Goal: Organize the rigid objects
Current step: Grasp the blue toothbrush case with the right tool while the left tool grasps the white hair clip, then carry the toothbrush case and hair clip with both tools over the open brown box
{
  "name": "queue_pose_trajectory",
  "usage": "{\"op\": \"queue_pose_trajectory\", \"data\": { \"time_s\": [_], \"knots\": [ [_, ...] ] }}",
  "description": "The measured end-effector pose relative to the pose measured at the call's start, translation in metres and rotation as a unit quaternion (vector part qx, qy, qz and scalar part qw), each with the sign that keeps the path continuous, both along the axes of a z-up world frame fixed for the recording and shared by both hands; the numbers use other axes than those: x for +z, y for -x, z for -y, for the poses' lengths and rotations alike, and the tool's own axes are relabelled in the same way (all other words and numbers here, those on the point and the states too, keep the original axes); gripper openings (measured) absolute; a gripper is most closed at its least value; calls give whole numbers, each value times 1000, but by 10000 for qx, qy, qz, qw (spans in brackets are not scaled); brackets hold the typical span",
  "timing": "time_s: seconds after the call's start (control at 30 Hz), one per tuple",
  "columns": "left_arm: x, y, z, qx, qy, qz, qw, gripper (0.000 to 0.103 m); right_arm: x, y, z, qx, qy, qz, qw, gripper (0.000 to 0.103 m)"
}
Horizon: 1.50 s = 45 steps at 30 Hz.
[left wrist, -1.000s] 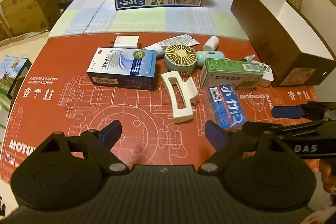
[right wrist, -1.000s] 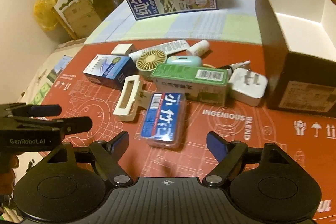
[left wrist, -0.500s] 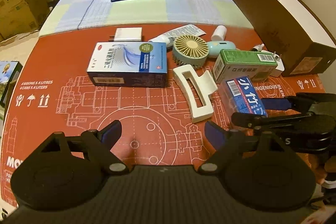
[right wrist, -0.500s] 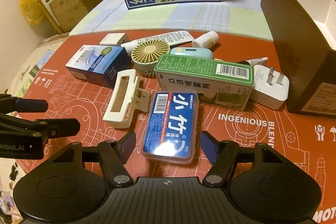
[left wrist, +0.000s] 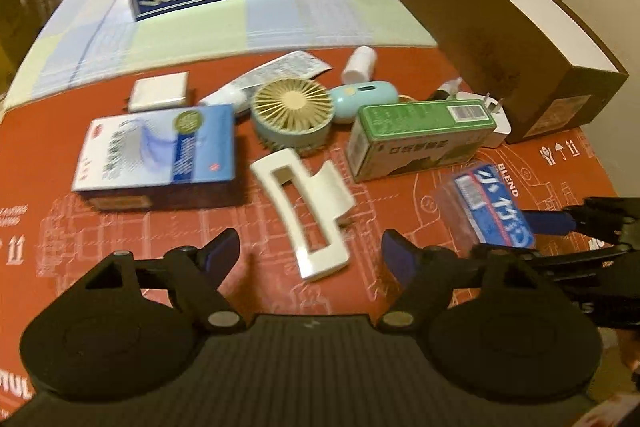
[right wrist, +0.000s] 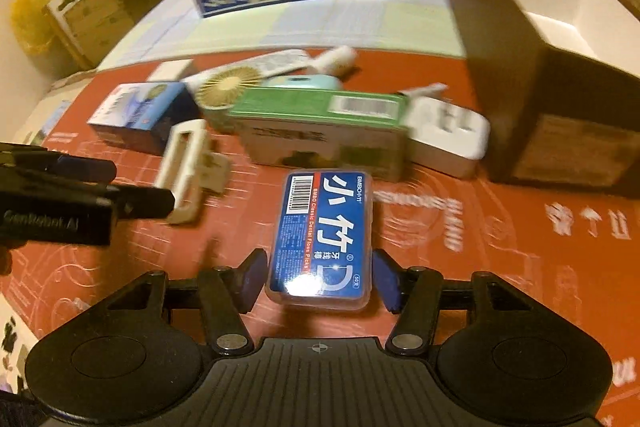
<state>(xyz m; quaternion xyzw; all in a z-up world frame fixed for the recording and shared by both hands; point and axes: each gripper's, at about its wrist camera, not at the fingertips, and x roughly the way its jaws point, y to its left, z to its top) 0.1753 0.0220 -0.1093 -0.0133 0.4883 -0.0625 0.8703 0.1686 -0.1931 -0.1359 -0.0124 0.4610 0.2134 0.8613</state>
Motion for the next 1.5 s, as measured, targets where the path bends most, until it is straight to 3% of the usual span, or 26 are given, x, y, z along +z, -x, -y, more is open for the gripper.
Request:
{"op": "queue_pose_trajectory", "data": {
  "time_s": [0.17, 0.3, 0.47, 0.77, 0.83, 0.9, 0.97, 1.2, 1.3, 1.5],
  "knots": [
    [-14, -15, 10, -139, -132, -34, 9998, 56, 2, -2, 26, -370, -42, -23, 9993, 54],
    [-19, -18, 11, -184, -181, -36, 9997, 34, 3, -1, 37, -497, -65, -39, 9987, 54],
    [-18, -8, 6, -152, -104, -3, 9998, 25, 4, 0, 46, -526, -146, -77, 9985, 54],
    [-13, 29, 3, -176, -36, -268, 9995, 26, 7, 0, 48, -438, -100, -150, 9989, 55],
    [-9, 31, 4, -233, 7, -224, 9995, 30, 8, 2, 49, -433, -112, -130, 9989, 55],
    [-3, 28, 7, -276, -34, -120, 9995, 45, 10, 2, 49, -432, -121, -92, 9990, 56],
    [-1, 21, 10, -299, -84, -57, 9995, 52, 11, 0, 49, -423, -151, -68, 9990, 60],
    [-10, 0, 19, -203, -205, -273, 9992, 50, 10, -8, 40, -433, -138, -37, 9990, 64],
    [-13, -5, 18, -112, -180, -355, 9991, 38, 7, -11, 38, -481, -154, -58, 9987, 64],
    [-13, -3, 19, -98, -264, -342, 9990, 35, 0, -16, 38, -531, -100, -125, 9985, 62]
  ]
}}
